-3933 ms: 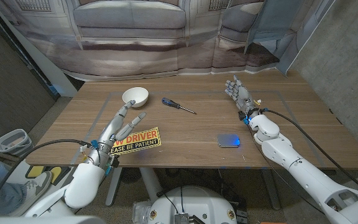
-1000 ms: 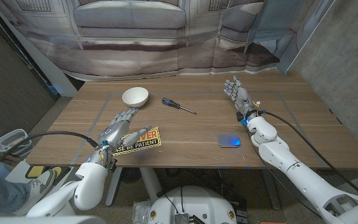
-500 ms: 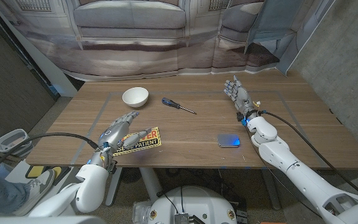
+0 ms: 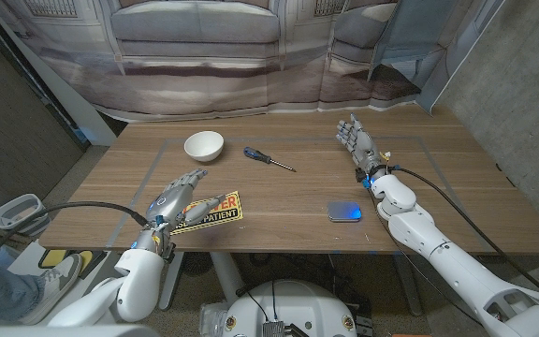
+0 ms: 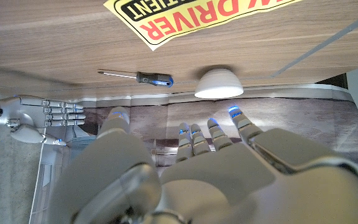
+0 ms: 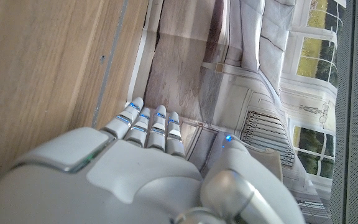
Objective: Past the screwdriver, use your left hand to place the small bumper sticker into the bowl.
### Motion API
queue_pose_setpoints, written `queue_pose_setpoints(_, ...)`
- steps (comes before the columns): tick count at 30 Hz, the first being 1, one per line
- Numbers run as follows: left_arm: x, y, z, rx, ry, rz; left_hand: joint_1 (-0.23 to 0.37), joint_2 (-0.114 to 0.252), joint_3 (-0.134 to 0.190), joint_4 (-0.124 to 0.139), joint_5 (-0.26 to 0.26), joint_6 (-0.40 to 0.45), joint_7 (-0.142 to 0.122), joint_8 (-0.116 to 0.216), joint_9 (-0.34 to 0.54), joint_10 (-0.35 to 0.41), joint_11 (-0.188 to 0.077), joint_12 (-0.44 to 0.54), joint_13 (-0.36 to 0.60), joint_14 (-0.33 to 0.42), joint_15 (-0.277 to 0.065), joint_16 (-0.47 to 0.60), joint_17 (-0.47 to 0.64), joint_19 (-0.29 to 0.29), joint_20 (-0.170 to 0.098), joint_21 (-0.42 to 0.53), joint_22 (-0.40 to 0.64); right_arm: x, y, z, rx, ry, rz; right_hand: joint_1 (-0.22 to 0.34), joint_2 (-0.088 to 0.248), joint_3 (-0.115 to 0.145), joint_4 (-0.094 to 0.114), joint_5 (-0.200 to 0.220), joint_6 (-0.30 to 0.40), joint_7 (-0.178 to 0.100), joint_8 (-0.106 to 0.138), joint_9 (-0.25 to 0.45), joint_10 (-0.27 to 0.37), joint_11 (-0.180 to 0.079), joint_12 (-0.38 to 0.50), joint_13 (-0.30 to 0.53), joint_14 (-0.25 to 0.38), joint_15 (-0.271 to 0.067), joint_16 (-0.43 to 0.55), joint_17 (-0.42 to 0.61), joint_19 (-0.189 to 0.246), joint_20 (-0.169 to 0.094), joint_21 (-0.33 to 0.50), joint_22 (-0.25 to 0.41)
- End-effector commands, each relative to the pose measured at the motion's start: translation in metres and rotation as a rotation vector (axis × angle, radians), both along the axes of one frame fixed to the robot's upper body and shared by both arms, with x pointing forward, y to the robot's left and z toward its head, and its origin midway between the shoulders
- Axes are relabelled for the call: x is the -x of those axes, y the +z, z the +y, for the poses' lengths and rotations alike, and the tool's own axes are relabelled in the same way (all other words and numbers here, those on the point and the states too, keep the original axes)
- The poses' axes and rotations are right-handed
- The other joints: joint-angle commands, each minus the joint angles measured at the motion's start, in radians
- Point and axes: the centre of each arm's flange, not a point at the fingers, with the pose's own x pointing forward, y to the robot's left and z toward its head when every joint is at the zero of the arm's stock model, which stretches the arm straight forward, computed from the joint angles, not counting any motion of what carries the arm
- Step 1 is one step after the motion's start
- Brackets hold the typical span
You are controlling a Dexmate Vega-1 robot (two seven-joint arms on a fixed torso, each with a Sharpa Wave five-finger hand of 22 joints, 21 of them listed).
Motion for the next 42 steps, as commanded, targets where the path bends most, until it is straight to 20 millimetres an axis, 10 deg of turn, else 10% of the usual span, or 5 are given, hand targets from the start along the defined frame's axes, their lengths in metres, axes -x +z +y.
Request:
queue_pose_setpoints(1, -0.007, -0.004, 0.002, -0.002, 0.015, -0.001, 0.019, 0.002, 0.003, -0.006, 0.007, 0.007, -0.003, 0.006, 0.002, -0.005, -0.011, -0.002, 0.001, 0.004, -0.003, 0.000, 0.004, -0.004, 0.010, 0.002, 0.006, 0.000, 0.001, 0.000, -0.002, -0.007, 0.004, 0.001, 0.008, 0.003, -0.007, -0.003, 0.008, 0.004, 0.001, 0.003, 0.009, 0.001, -0.003, 0.003, 0.008, 0.001, -0.001, 0.005, 0.005, -0.021, 0.000, 0.004)
queue_pose_setpoints(42, -0.036, -0.021, -0.006, 0.002, 0.003, 0.050, 0.047, 0.005, 0.004, -0.020, 0.011, 0.033, -0.008, 0.006, 0.003, 0.014, -0.017, -0.002, 0.002, 0.007, -0.026, -0.006, 0.004, -0.017, -0.013, -0.010, 0.007, -0.002, 0.004, -0.002, 0.006, -0.015, 0.004, 0.004, 0.011, 0.002, -0.010, -0.004, 0.012, 0.003, 0.001, 0.003, 0.015, 0.001, -0.003, 0.003, 0.013, 0.002, 0.000, 0.005, 0.008, -0.022, 0.000, 0.004)
